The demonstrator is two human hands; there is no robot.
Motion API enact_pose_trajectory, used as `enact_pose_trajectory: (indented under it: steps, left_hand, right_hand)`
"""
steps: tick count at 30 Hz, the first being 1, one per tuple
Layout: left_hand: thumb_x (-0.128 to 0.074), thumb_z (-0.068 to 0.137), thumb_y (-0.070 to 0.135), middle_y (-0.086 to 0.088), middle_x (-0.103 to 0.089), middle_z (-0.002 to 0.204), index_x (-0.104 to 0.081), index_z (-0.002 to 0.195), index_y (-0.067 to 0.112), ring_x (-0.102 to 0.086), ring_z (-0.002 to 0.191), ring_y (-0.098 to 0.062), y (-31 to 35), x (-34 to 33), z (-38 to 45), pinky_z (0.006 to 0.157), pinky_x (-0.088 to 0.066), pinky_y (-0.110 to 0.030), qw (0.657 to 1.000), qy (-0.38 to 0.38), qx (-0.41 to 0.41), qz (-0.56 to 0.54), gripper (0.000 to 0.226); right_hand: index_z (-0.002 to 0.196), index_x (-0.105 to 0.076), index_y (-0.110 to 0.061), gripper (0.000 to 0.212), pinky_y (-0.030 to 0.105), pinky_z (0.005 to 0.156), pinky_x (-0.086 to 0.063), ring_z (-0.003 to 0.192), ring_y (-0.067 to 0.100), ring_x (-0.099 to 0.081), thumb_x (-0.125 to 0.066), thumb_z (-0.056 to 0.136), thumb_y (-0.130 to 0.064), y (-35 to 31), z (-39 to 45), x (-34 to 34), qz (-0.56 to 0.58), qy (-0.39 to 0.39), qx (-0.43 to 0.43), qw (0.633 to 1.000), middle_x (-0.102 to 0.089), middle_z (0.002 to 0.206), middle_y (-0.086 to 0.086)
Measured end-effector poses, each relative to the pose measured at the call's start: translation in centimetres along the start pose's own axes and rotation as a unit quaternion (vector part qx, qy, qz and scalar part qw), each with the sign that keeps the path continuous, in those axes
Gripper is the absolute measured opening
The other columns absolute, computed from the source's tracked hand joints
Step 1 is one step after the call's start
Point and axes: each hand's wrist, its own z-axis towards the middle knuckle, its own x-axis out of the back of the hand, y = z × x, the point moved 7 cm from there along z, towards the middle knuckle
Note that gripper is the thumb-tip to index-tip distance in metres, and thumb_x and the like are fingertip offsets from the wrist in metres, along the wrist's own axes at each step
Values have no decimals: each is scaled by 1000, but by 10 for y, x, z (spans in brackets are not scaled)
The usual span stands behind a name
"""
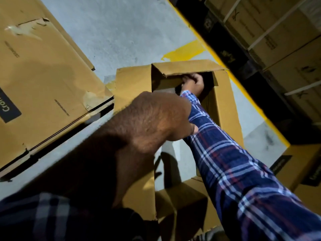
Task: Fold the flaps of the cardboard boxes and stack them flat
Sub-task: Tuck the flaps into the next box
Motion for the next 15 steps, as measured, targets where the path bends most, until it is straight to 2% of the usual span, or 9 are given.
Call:
enact_pose_trajectory:
  steps: [1, 3, 4, 5, 7, 9, 11, 13, 15]
  left_hand:
    - [-47, 99, 65, -3, -59, 123, -49, 145, 27, -56, 110, -21, 1, 3, 2, 70, -33, -31, 1000, 21, -4, -3, 59]
    - [-48, 100, 63, -1, -55, 112, -49, 141, 28, -47, 92, -16, 3, 10, 2, 56, -25, -30, 999, 50, -3, -17, 54]
    - [-48, 101, 61, 0, -55, 109, -49, 140, 29, -43, 85, -14, 3, 15, 1, 53, -21, -29, 997, 62, 1, -35, 51]
    - [-48, 101, 60, 2, -53, 101, -49, 139, 29, -39, 75, -13, 2, 19, 1, 52, -18, -28, 996, 73, 9, -49, 49]
    - [-48, 101, 59, 5, -37, 84, -49, 139, 31, -28, 63, -10, 1, 27, -3, 53, -17, -28, 993, 92, 16, -70, 47]
    - [-47, 101, 60, 5, -34, 88, -48, 141, 31, -26, 63, -10, -4, 30, -5, 54, -20, -29, 992, 96, 24, -74, 49]
    - [-45, 101, 62, 2, -42, 100, -46, 143, 31, -34, 73, -15, -11, 28, -4, 63, -28, -32, 993, 99, 28, -63, 52]
    - [-44, 101, 63, 0, -48, 108, -47, 144, 32, -38, 88, -16, -20, 25, -5, 72, -29, -34, 994, 96, 29, -54, 53]
    - [-44, 100, 64, 1, -55, 118, -45, 146, 32, -42, 96, -16, -29, 22, -7, 74, -28, -33, 995, 83, 20, -61, 56]
  right_hand:
    - [92, -69, -5, 34, 30, 78, -51, 84, 22, -63, -52, 63, -1, -22, -3, -10, -37, -5, 51, 998, -70, 89, 11]
    - [109, -71, -3, 45, 14, 89, -45, 100, 19, -62, -52, 70, 8, -61, -3, -36, -143, -65, 141, 977, -70, 108, 10]
    - [119, -68, -4, 51, 11, 93, -41, 109, 20, -60, -53, 72, 8, -74, -1, -55, -215, -116, 191, 951, -67, 120, 11]
    - [129, -64, -6, 56, 14, 98, -39, 118, 22, -57, -54, 75, 6, -79, 0, -72, -288, -170, 217, 917, -62, 130, 12]
    - [143, -54, -14, 60, 27, 106, -37, 130, 27, -51, -60, 84, -4, -67, 6, -102, -448, -268, 221, 824, -55, 143, 10]
    - [139, -54, -20, 51, 39, 106, -44, 129, 32, -53, -66, 90, -20, -41, 8, -119, -591, -337, 196, 706, -57, 140, 9]
    - [133, -52, -21, 51, 49, 105, -45, 130, 35, -51, -73, 88, -32, -14, 6, -123, -679, -379, 174, 604, -55, 139, 8]
    - [145, -40, -26, 60, 62, 113, -29, 144, 35, -34, -69, 93, -29, 12, 3, -120, -731, -376, 184, 539, -41, 152, 5]
    - [149, -36, -31, 55, 69, 116, -14, 149, 35, -23, -56, 100, -18, 19, -2, -119, -766, -342, 229, 494, -36, 156, 3]
